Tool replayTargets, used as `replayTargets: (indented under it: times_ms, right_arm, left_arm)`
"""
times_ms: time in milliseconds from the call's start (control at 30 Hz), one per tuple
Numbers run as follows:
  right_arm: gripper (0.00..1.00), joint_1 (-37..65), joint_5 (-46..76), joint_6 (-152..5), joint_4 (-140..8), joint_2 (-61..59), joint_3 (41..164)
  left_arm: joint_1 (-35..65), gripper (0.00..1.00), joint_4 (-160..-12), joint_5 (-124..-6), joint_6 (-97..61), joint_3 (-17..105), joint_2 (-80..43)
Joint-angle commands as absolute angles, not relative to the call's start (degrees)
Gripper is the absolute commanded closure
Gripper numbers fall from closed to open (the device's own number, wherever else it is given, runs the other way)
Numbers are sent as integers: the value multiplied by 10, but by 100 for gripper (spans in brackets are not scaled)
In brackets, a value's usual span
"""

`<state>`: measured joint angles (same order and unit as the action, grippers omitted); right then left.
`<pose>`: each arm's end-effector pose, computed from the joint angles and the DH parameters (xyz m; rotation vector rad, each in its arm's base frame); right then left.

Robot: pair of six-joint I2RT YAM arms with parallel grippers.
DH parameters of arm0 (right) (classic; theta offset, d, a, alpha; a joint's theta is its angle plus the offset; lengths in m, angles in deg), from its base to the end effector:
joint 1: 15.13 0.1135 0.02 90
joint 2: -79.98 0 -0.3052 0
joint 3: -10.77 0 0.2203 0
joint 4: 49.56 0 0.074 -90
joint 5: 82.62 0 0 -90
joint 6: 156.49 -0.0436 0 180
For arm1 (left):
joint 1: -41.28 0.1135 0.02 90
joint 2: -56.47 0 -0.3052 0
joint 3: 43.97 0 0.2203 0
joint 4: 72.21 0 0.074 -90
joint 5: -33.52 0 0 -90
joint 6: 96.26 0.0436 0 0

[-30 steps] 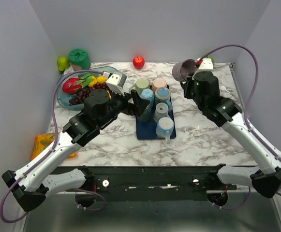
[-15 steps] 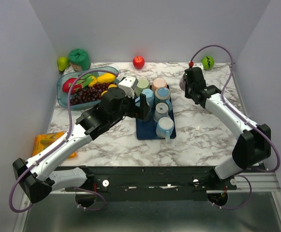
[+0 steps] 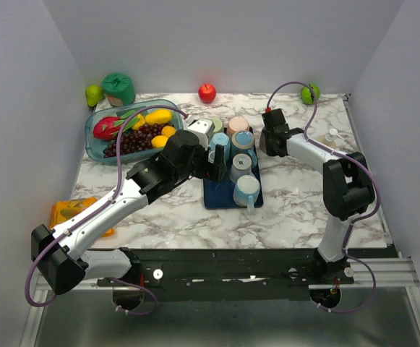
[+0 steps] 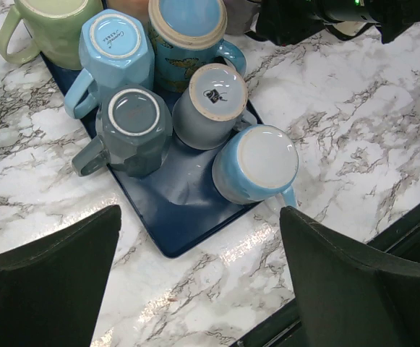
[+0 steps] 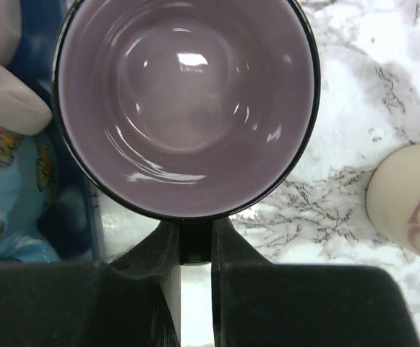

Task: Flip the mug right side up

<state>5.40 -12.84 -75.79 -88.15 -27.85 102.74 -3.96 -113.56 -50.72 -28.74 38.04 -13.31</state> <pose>0.3726 0.1234 0.2503 -0.1003 2.4498 -0.2198 0.1667 -0.1619 0.3894 0.3593 2.1050 -0.6097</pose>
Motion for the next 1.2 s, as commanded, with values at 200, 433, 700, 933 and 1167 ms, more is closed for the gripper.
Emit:
replayTargets:
  times_ms: [200, 433, 700, 933, 1167]
  right_arm:
    - [65, 51, -133, -763, -872, -296, 1086]
    - [35, 51, -104, -802, -897, -242, 1059]
    - [16, 51, -62, -875, -966, -89, 1025]
    - [12, 51, -56, -940, -1054, 83, 955]
    - [11, 51, -88, -994, -1133, 246, 908]
  left_arm:
    - [-42, 1, -1143, -507, -309, 365, -145]
    - [-42, 1, -1160, -506, -325, 363, -163]
    - [-60, 1, -1148, -511, -360, 350, -181]
    - [-115, 1, -1142, -452, -424, 349, -215]
    - [-155, 1, -1143, -407, -483, 361, -260]
